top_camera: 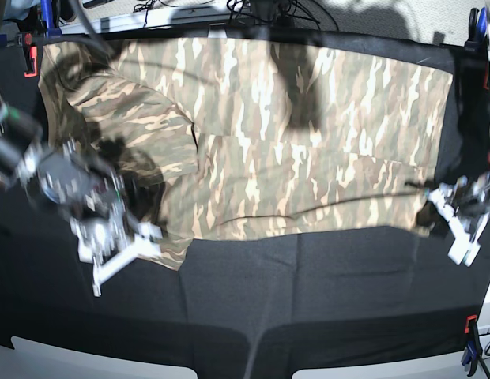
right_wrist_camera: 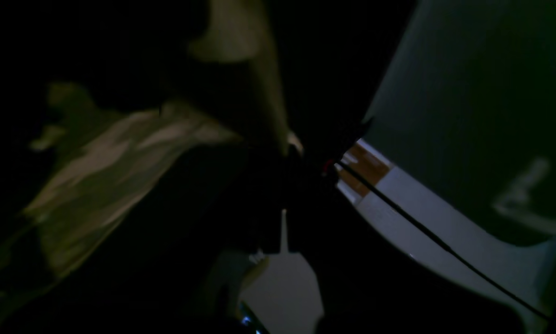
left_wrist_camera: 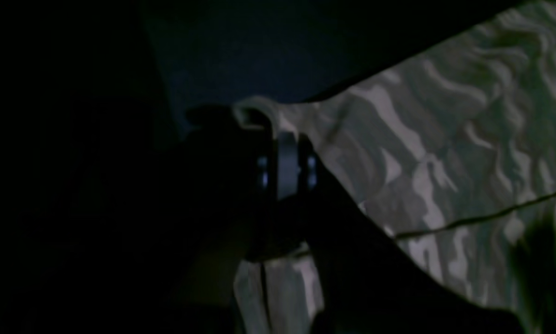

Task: Layout the t-shirt on the table in an organized manner, then fold the t-shirt properly
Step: 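Lift the hem with both grippers and fold it toward the collar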

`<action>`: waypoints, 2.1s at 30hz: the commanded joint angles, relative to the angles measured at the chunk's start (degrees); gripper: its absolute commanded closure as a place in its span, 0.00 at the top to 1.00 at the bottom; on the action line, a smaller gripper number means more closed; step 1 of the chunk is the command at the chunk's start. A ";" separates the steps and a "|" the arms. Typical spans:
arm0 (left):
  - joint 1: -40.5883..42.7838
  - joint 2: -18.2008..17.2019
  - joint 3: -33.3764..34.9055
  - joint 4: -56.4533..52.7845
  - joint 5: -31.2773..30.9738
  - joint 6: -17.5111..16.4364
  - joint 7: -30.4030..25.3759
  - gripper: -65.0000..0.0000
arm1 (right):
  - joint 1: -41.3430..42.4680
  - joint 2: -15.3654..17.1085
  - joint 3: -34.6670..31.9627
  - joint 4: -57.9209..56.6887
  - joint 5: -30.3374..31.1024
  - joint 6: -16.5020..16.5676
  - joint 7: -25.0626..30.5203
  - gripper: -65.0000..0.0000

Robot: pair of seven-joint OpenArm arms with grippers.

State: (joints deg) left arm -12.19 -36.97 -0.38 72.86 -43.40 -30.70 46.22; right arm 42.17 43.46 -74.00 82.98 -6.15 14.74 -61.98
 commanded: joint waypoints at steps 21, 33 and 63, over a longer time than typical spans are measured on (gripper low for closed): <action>20.96 -0.96 -7.89 16.13 -0.59 1.51 -0.42 0.00 | -38.73 8.74 31.41 27.32 -5.88 -2.16 -1.70 0.00; 21.42 -0.98 -7.89 16.13 -0.59 1.53 -0.61 0.00 | -42.56 6.88 31.39 26.80 -5.64 -2.38 -2.51 0.15; 21.40 -0.94 -7.89 16.13 -0.61 1.53 -1.09 0.00 | -40.94 -19.80 95.84 20.52 22.47 -2.38 9.31 0.41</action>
State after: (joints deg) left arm 9.82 -36.84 -7.68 88.03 -43.33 -28.95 46.35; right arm 0.36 22.85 21.87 102.69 16.64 12.73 -53.58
